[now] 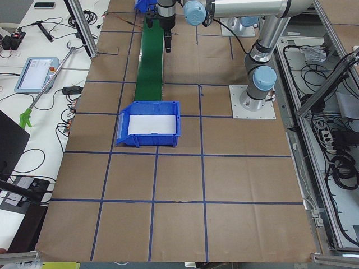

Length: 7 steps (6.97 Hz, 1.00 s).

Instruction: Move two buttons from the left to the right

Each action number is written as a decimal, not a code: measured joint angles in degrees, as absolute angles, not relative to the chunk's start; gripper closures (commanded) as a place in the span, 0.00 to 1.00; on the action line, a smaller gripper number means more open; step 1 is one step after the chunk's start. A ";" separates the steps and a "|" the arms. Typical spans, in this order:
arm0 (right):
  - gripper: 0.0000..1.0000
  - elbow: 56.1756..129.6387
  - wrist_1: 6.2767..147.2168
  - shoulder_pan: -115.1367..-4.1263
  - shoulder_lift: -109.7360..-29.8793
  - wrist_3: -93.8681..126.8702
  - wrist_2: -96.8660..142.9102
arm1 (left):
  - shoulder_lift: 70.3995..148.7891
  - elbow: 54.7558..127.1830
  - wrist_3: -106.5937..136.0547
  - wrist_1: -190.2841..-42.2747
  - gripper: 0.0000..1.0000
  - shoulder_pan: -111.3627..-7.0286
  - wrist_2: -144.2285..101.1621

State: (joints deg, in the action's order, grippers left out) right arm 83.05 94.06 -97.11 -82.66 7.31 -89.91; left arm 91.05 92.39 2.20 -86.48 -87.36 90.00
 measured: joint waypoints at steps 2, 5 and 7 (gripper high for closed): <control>0.00 93.76 95.60 -96.39 -92.65 3.91 -89.68 | 91.03 92.38 2.20 -86.48 0.00 -87.36 90.00; 0.00 99.29 96.09 -93.52 -98.36 1.50 -89.81 | 90.97 92.37 2.20 -86.49 0.00 -87.36 90.06; 0.00 99.05 96.22 -93.21 -98.36 1.41 -89.51 | 90.97 92.37 2.20 -86.48 0.00 -87.36 90.05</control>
